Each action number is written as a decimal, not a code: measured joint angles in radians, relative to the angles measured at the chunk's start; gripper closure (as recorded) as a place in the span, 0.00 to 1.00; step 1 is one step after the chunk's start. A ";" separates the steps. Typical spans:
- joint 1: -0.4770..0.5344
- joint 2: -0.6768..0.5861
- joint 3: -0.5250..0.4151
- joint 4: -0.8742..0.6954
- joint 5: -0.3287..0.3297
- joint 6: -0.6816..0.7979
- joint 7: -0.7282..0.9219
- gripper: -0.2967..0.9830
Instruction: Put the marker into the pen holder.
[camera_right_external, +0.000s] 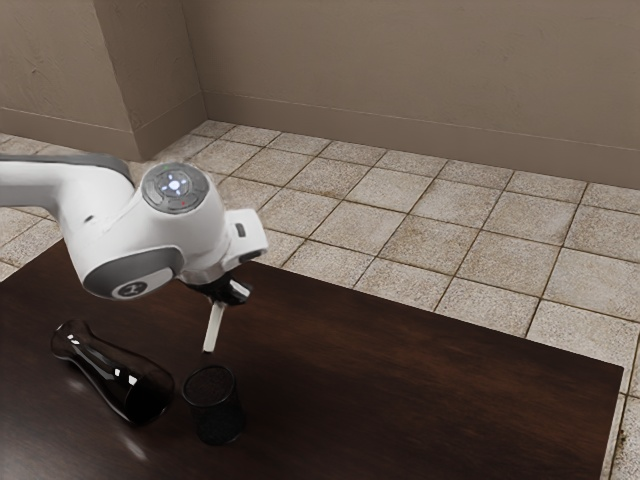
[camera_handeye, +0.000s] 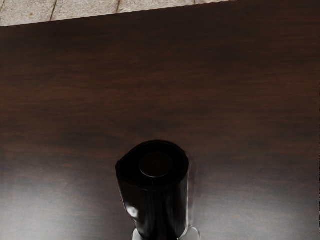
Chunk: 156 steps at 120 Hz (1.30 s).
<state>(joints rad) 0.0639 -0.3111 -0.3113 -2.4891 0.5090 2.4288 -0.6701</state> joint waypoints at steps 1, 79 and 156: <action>0.000 -0.004 -0.003 -0.003 0.003 0.003 -0.005 0.85; 0.011 -0.210 -0.142 -0.200 -0.122 0.015 -0.317 0.66; 0.129 0.314 0.228 0.946 -0.424 -0.745 0.030 0.25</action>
<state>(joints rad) 0.1931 0.0024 -0.0833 -1.5426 0.0845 1.6835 -0.6399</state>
